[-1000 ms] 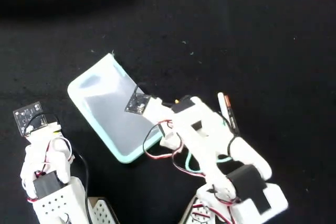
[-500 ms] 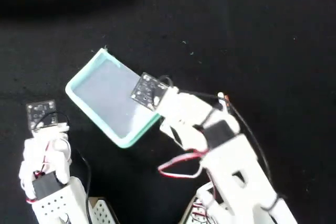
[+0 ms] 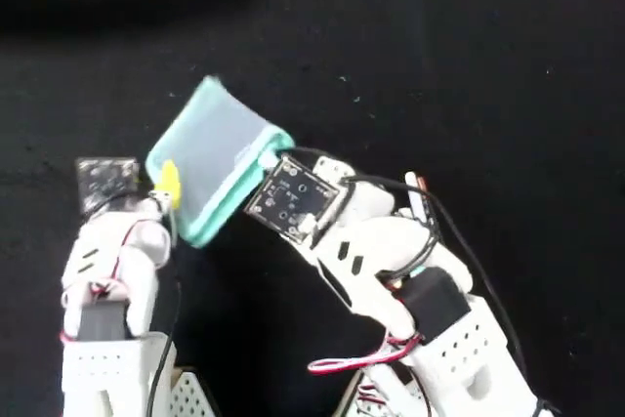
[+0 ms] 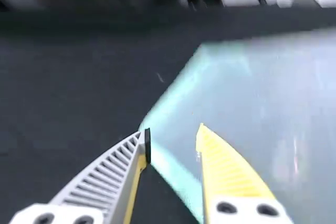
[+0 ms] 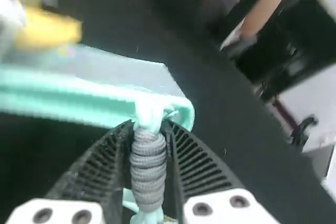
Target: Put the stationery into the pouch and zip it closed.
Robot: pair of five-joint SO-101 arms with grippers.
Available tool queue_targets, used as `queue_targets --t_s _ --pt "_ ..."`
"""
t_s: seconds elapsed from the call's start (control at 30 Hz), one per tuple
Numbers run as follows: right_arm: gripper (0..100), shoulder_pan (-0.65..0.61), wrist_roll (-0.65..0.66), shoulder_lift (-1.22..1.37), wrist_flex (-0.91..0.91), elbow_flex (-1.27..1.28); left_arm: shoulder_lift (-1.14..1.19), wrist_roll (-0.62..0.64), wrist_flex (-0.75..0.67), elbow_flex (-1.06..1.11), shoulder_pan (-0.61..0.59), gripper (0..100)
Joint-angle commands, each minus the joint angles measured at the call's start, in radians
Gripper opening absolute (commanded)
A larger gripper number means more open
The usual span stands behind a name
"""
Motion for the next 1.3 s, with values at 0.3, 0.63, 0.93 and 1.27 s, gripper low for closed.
queue_targets --t_s 0.3,0.63,0.93,1.27 --pt "1.3 -0.032 -0.189 0.182 -0.391 -0.085 0.147 0.012 0.061 -0.091 0.211 18" --pt "1.3 -0.184 -0.255 0.229 -0.256 -0.150 0.149 0.012 0.063 -0.085 0.236 18" --pt "1.3 -0.153 -0.253 0.229 -0.172 -0.203 0.149 0.020 0.063 -0.084 0.254 23" --pt "1.3 -0.170 -0.140 0.229 0.103 -0.433 0.149 0.155 0.048 -0.125 0.334 24"
